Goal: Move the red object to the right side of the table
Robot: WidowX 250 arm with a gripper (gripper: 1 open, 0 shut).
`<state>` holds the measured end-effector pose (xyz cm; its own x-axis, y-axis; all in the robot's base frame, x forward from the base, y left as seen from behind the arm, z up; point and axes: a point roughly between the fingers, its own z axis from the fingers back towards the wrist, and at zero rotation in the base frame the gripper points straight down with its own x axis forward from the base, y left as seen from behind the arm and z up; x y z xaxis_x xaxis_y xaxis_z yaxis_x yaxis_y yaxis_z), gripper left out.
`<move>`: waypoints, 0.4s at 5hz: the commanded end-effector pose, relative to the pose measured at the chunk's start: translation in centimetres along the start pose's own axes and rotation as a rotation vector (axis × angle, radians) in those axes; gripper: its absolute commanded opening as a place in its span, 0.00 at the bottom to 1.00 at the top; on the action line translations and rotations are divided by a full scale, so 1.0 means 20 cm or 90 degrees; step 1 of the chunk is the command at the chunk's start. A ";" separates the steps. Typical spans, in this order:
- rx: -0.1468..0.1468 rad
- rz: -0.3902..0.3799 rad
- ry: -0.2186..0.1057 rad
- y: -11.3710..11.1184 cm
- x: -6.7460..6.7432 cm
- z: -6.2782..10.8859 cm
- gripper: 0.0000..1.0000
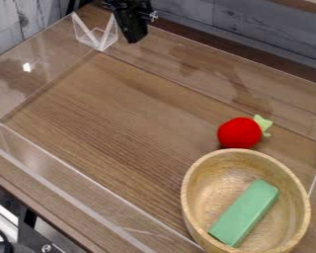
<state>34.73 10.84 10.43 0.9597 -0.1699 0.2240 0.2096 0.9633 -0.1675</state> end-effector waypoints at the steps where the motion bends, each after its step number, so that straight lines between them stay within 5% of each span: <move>1: 0.031 -0.015 -0.052 0.05 0.14 0.04 0.00; 2: 0.030 -0.004 -0.036 0.01 -0.05 0.09 0.00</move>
<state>33.34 11.16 9.67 0.9621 -0.1574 0.2227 0.1969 0.9660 -0.1675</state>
